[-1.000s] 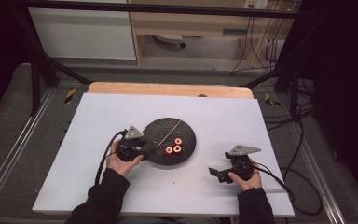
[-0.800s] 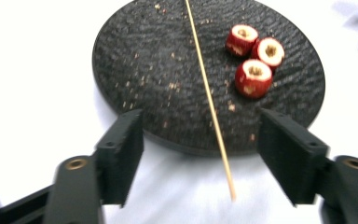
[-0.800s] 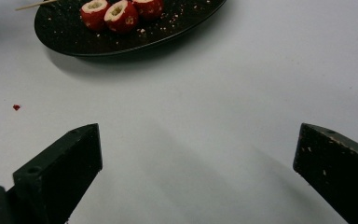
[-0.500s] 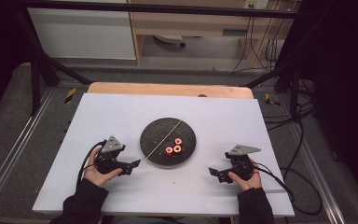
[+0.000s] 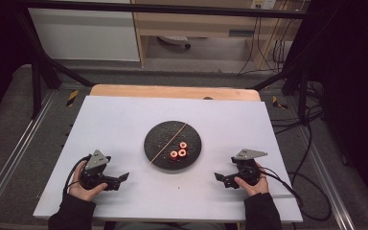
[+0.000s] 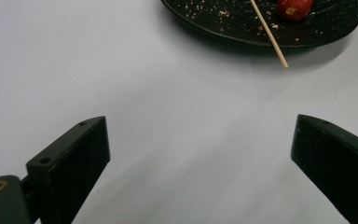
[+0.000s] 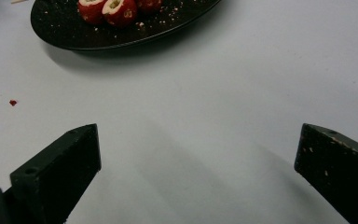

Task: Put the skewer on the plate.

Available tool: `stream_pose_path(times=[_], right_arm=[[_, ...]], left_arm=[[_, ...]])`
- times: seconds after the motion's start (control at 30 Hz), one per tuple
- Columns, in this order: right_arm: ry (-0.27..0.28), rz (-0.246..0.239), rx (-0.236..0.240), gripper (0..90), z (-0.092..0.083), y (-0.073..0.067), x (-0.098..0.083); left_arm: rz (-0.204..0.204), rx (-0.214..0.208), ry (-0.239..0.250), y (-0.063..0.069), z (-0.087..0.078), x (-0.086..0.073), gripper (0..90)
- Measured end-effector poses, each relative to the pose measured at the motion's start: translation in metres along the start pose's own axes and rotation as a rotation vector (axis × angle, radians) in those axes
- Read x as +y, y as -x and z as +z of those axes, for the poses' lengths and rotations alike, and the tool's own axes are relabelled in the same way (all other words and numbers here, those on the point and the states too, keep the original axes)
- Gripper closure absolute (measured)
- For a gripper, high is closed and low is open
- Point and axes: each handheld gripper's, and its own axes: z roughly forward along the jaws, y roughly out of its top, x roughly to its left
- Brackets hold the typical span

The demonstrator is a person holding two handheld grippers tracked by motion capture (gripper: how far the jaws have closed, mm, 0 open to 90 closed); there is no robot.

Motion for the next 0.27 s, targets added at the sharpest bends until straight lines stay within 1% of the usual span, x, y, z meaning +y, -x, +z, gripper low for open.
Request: stream_pose_path(times=[0.13, 0.27], right_arm=[[-0.001, 0.002, -0.001, 1.1, -0.0002, -0.0001, 0.0000], [-0.002, 0.006, -0.003, 1.1, -0.0001, 0.0001, 0.0002]], left_arm=[[-0.006, -0.003, -0.013, -0.0017, 0.0010, -0.0051, 3.9], [-0.005, 0.001, -0.017, -0.0022, 0.0021, -0.0055, 4.0]])
